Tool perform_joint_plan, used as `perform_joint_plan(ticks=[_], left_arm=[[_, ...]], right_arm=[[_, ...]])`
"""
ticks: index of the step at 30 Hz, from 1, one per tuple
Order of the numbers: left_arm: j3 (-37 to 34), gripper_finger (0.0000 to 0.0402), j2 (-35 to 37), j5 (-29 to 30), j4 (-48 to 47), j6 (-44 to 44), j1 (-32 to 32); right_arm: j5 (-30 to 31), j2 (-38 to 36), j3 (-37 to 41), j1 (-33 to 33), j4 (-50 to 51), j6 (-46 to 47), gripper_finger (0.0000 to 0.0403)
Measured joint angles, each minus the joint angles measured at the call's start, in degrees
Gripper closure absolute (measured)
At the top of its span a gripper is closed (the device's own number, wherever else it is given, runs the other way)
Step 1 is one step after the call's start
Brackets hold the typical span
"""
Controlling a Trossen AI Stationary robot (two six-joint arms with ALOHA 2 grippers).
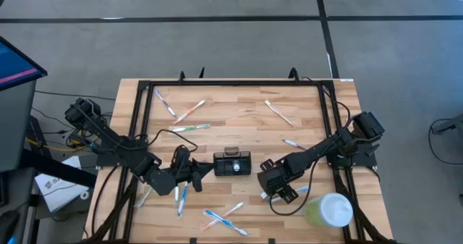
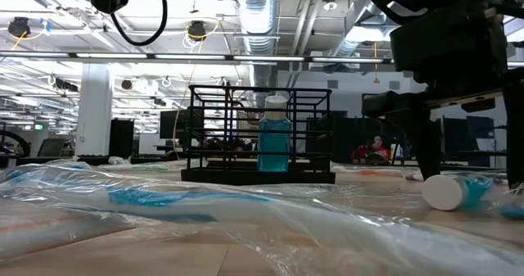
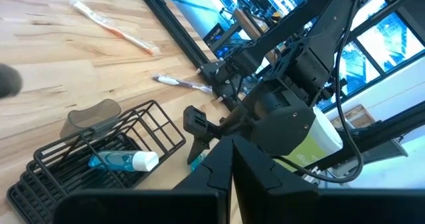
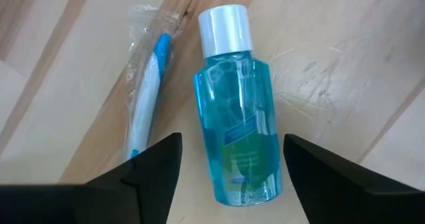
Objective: Pick & Place toothbrushing station
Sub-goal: Put the mouthwash into the middle section of the mesh organizer
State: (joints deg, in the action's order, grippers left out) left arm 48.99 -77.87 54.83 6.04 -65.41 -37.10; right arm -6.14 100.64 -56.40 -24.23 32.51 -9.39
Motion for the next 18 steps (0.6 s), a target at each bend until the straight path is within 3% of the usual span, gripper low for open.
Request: perform_joint_plan(ticks=[5, 11, 18], left_arm=[[0.0, 0.0398, 0.0, -0.13, 0.0, 0.0, 0.0], [0.0, 0.0398, 0.0, -0.11, 0.01, 0.0, 0.0], [0.0, 0.0398, 0.01, -0.09, 0.02, 0.0, 0.0]], right_arm=[[-0.92, 0.0, 0.0, 0.34, 0.02, 1.01, 0.0148], [-7.67, 0.0, 0.02, 4.23, -0.2, 6.17, 0.0148], [-7.51, 0.0, 0.04, 6.56, -0.92, 5.95, 0.0148]])
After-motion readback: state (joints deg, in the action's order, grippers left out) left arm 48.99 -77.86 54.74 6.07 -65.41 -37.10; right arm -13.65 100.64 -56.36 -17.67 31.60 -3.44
